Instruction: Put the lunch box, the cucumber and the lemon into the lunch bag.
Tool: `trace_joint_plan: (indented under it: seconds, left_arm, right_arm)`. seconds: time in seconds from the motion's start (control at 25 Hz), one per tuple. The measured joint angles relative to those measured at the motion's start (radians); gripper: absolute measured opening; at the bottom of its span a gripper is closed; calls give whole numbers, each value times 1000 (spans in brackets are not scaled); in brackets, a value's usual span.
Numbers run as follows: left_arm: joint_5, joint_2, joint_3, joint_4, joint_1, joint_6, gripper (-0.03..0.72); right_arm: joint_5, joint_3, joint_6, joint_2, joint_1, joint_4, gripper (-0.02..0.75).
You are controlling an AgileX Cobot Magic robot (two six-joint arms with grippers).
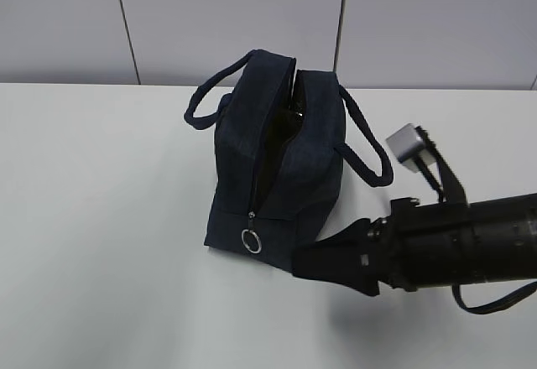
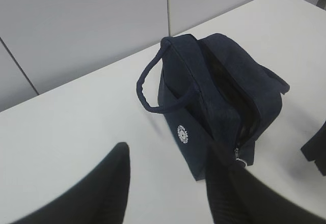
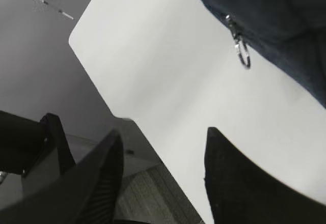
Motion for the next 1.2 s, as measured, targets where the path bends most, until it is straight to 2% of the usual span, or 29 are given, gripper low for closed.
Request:
trace_joint_plan:
  seconds: [0.16, 0.44, 0.68, 0.96, 1.2]
  left_arm:
    - [2, 0, 0, 0, 0, 0, 328]
    - [22, 0, 0, 0, 0, 0, 323]
    - [22, 0, 0, 0, 0, 0, 322]
    - [22, 0, 0, 0, 0, 0, 322]
    - [23, 0, 0, 0, 0, 0, 322]
  right_arm:
    - [-88, -52, -13, 46, 70, 6, 389]
    - [-230, -120, -10, 61, 79, 11, 389]
    - [-258, -141, -9, 61, 91, 14, 386]
    - [-267, -180, -7, 131, 168, 15, 386]
    - [-297, -211, 8, 179, 172, 16, 384]
